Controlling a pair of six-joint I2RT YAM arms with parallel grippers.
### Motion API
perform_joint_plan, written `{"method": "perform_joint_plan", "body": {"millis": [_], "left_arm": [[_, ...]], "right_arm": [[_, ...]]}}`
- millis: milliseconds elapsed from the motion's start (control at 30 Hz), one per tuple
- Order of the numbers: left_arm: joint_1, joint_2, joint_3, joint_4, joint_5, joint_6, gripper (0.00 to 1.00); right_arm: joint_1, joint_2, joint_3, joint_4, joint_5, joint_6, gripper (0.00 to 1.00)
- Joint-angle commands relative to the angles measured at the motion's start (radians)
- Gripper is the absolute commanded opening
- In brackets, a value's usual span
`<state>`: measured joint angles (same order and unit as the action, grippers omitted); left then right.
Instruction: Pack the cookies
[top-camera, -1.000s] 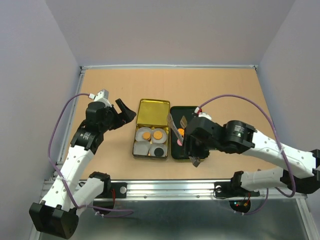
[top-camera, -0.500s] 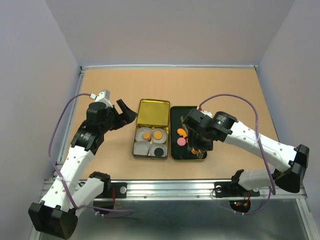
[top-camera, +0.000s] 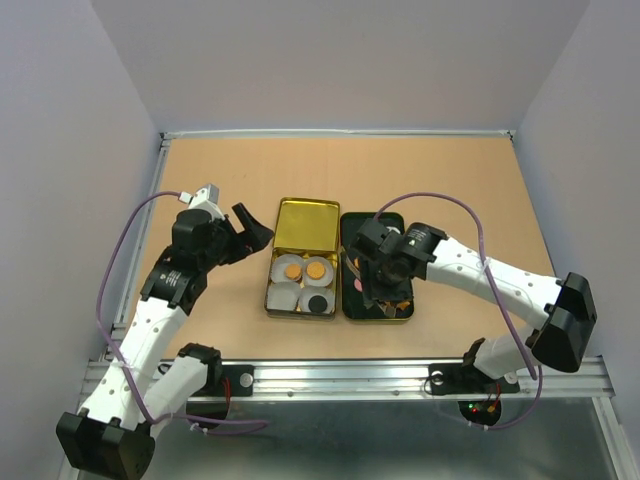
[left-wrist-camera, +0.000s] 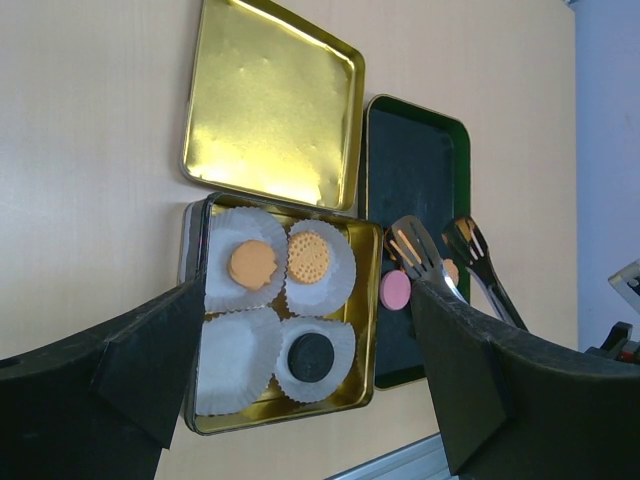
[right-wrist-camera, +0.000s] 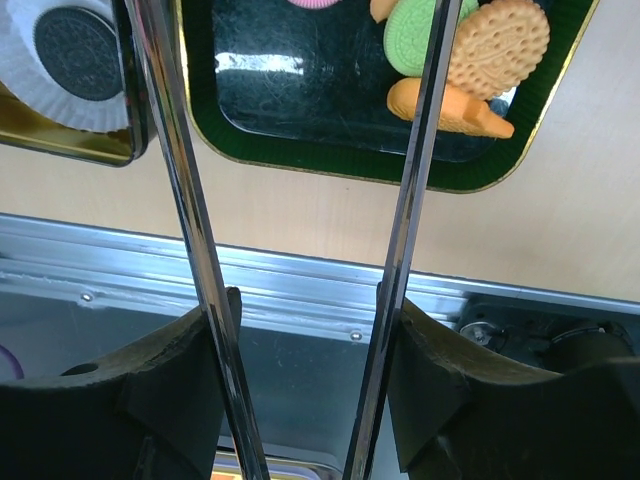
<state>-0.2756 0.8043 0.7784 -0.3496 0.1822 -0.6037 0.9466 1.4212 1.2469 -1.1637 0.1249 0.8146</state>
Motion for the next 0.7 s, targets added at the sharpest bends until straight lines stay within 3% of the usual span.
{"method": "perform_joint_plan", "body": {"millis": [0, 667], "left_arm": [[-0.007, -0.024, -0.018, 0.014, -0.006, 0.013, 0.95], [-0.007, -0.077, -0.054, -0.012, 0.000, -0.005, 0.95]], "right_arm": [[-0.005, -0.002, -0.040, 0.048, -0.027, -0.025, 0.61], [-0.003, 0.008, -0.139, 0.114, -0.039, -0.038, 0.53]]}}
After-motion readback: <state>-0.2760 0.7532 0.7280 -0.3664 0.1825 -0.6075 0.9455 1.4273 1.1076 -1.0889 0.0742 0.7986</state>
